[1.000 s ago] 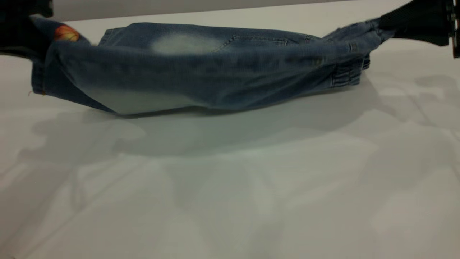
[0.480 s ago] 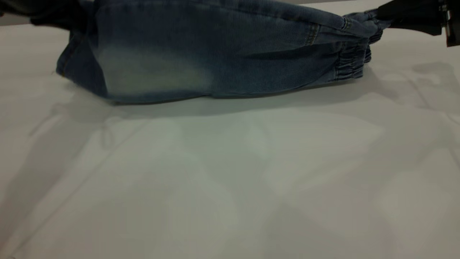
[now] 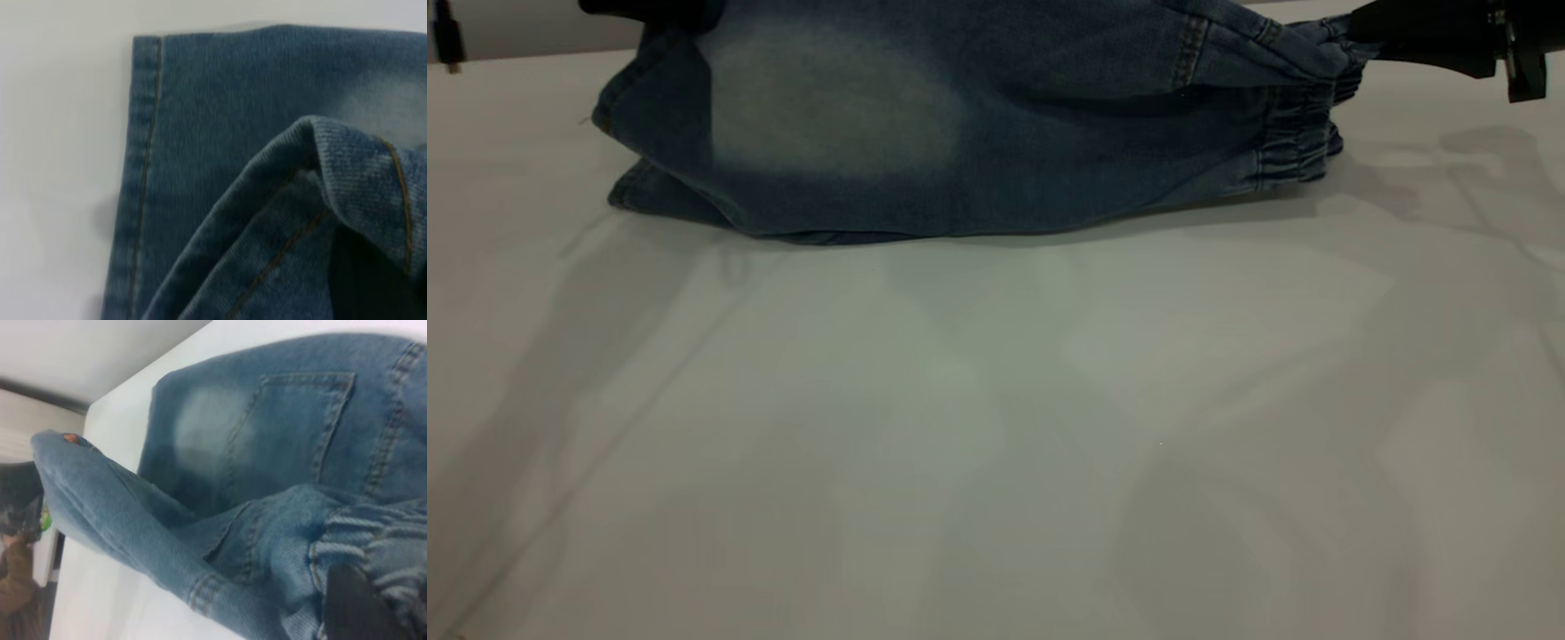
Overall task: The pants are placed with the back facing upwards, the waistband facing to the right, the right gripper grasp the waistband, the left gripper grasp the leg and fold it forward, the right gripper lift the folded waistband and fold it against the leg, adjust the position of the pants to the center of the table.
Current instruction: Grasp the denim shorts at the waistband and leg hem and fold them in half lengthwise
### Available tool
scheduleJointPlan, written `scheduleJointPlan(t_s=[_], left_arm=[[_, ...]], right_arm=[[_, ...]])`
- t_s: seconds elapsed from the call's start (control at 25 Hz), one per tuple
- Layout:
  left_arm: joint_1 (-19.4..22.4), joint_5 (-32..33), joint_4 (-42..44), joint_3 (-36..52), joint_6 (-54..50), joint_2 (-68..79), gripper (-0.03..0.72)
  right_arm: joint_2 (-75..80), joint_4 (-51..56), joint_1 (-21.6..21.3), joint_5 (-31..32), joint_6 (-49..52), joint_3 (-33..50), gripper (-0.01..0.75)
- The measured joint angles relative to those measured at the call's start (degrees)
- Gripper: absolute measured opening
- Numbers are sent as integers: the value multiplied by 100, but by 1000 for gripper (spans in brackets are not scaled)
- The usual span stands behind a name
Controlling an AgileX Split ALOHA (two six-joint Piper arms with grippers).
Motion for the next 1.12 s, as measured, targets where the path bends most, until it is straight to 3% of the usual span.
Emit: scheduleJointPlan(t_s=[0.16, 0.28, 0.6, 0.68, 0.8, 0.96, 1.12], left_arm=[[0, -71, 0, -136, 197, 225, 69], [0, -189, 0, -136, 304, 230, 69], [5, -141, 0, -136, 440, 225, 69], [5, -160, 0, -136, 448, 225, 69], [5, -324, 0, -136, 448, 294, 69], [5, -418, 27, -136, 453, 431, 98], [5, -679, 27, -131, 453, 510, 251]], right_arm=[[106, 79, 0, -172, -7, -35, 52], [108, 132, 0, -196, -11, -57, 113], [108, 216, 0, -270, 31, -105, 563], [103, 207, 0, -346, 162, -105, 640], [103, 162, 0, -346, 241, -105, 666], [103, 21, 0, -287, 320, -105, 625], [103, 16, 0, -261, 320, -105, 587]])
